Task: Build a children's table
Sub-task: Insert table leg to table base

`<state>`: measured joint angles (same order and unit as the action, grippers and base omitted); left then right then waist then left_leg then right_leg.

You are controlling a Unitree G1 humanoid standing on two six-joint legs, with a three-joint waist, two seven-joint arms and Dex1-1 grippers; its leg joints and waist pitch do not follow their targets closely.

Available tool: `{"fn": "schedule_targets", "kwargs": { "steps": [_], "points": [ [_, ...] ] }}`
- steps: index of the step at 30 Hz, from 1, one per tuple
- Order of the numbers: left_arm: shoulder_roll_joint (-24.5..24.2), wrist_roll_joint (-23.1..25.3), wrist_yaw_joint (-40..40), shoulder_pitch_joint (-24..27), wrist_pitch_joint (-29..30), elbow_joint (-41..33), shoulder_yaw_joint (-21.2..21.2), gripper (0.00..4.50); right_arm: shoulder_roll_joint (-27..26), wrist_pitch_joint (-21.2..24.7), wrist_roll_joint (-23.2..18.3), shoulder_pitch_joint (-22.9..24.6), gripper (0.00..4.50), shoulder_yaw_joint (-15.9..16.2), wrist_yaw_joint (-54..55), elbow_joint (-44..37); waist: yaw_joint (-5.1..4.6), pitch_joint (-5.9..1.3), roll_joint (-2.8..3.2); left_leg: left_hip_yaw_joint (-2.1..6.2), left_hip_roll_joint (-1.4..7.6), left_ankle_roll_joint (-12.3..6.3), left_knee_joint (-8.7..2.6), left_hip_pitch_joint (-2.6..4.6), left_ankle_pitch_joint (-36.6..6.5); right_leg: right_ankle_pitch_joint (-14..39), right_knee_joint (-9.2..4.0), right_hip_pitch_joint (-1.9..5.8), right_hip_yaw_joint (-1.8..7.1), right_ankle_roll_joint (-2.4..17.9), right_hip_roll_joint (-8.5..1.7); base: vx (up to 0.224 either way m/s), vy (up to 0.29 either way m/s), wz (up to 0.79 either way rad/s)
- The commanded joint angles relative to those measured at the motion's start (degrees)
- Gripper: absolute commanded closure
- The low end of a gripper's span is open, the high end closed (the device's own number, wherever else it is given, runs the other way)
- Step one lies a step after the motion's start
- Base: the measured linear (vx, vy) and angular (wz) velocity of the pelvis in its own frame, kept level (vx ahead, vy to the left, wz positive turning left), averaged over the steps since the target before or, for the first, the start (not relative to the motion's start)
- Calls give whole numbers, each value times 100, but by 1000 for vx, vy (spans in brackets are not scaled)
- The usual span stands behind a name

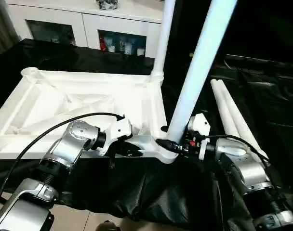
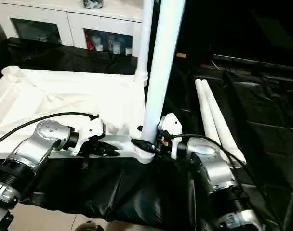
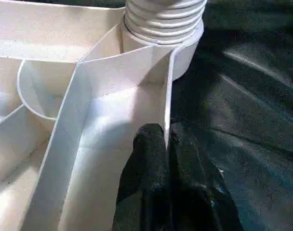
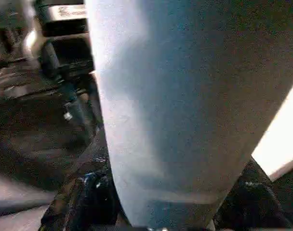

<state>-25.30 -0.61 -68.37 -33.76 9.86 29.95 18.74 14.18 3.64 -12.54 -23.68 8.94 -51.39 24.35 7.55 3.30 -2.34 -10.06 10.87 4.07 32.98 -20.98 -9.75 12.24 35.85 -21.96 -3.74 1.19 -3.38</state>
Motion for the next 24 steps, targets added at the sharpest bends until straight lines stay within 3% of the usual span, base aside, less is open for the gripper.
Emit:
{"fn": "schedule_targets", "kwargs": {
  "steps": [1, 3, 4, 7, 9, 12, 16, 19, 24],
  "points": [
    [117, -234, 510, -273, 128, -176, -540, 450, -57, 225, 338, 77, 258, 33, 552, 648, -30, -303, 72, 147, 302, 173, -476, 58, -1550, 1517, -501, 207, 316, 1047, -593, 0, 0, 0],
    [201, -236, 686, -291, 230, -224, -585, 450, -156, 245, 358, -69, 259, -80, 882, 883, -41, -309, 75, 125, 302, 151, -450, 105, -1544, 1456, -517, 180, 339, 1044, -600, 0, 0, 0],
    [201, -236, 686, -291, 230, -224, -585, 450, -156, 245, 358, -69, 259, -80, 882, 883, -49, -311, 75, 126, 289, 125, -450, 86, -1484, 1373, -511, 194, 332, 1061, -580, 0, 0, 0],
    [694, -18, 1709, -247, 661, -634, -665, 450, -551, 273, 389, -704, 259, -429, 2128, 1836, -98, -326, 124, 134, 296, 166, -446, 76, -1331, 1021, -458, 203, 320, 1211, -579, 0, 0, 0],
    [973, 156, 2242, -212, 840, -836, -640, 450, -713, 286, 419, -987, 259, -540, 2648, 2257, -131, -335, 114, 115, 305, 179, -427, 88, -1244, 846, -452, 215, 323, 1280, -579, 0, 0, 0],
    [1393, 416, 2914, -165, 1085, -1083, -540, 450, -899, 264, 399, -1281, 259, -699, 3142, 2704, -110, -371, 106, 94, 271, 12, -370, 48, -746, 50, -384, 269, 313, 1350, -547, 0, 0, 0],
    [1752, 468, 3326, -166, 1271, -1151, -469, 450, -1047, 153, 474, -1408, 259, -671, 3284, 2850, -91, -391, 95, 81, 259, -185, -336, 40, -524, -453, -337, 289, 305, 1362, -533, 0, 0, 0],
    [1772, 560, 3424, -222, 1195, -1032, -435, 450, -1120, 66, 530, -1430, 259, -611, 3246, 2879, -89, -385, 102, 82, 263, -215, -343, 50, -602, -333, -358, 284, 300, 1334, -532, 0, 0, 0],
    [1763, 649, 3578, -264, 1250, -973, -455, 450, -1231, -88, 583, -1531, 259, -628, 3326, 3132, -98, -376, 117, 86, 276, -83, -365, 67, -879, 78, -393, 268, 304, 1288, -537, 0, 0, 0]
  ]
}}
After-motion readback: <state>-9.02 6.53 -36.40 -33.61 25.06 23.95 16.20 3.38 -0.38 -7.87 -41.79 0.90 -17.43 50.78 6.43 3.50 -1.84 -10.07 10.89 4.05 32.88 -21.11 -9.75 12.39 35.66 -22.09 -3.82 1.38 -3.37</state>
